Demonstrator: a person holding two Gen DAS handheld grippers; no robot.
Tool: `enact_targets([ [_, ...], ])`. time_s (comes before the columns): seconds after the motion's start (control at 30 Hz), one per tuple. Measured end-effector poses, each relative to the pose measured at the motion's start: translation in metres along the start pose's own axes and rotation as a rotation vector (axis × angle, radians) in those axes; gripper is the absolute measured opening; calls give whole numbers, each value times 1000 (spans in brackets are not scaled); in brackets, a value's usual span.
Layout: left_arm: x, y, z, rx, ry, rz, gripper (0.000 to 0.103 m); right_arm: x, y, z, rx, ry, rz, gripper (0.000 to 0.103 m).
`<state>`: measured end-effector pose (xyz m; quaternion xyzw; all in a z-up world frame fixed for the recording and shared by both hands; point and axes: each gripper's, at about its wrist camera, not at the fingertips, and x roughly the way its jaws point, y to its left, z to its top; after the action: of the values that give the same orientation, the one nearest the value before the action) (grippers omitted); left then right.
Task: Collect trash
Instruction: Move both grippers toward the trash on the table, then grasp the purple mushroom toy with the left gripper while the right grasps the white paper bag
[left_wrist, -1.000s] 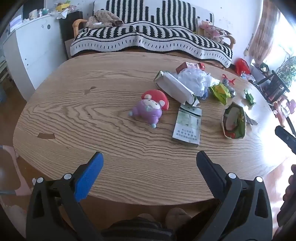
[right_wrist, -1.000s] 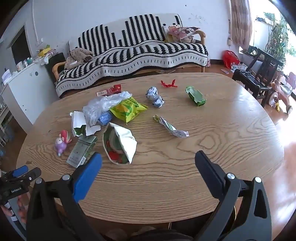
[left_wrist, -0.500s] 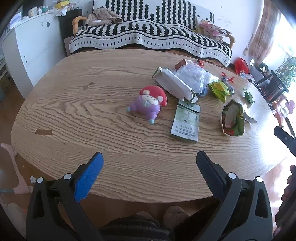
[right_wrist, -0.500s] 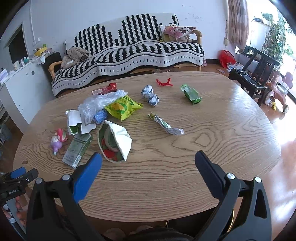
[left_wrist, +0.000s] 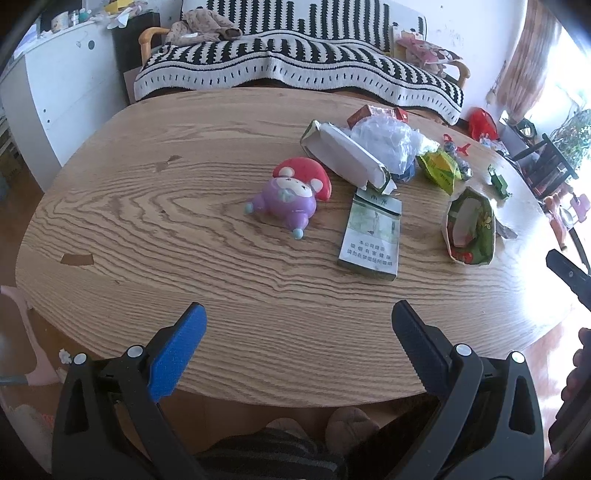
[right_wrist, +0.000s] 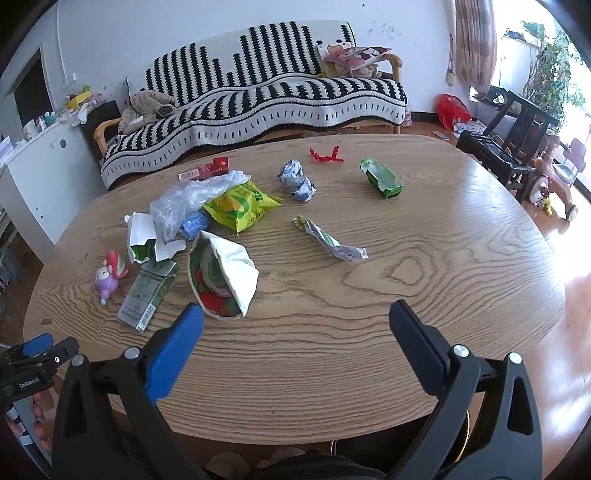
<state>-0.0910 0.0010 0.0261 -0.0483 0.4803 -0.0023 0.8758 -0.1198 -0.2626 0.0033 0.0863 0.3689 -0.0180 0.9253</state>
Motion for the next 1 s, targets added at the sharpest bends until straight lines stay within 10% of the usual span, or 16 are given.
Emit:
enact_targets([
  [1.0, 52, 16, 42, -9, 37, 36, 98, 63, 25, 17, -52, 59, 137, 97],
])
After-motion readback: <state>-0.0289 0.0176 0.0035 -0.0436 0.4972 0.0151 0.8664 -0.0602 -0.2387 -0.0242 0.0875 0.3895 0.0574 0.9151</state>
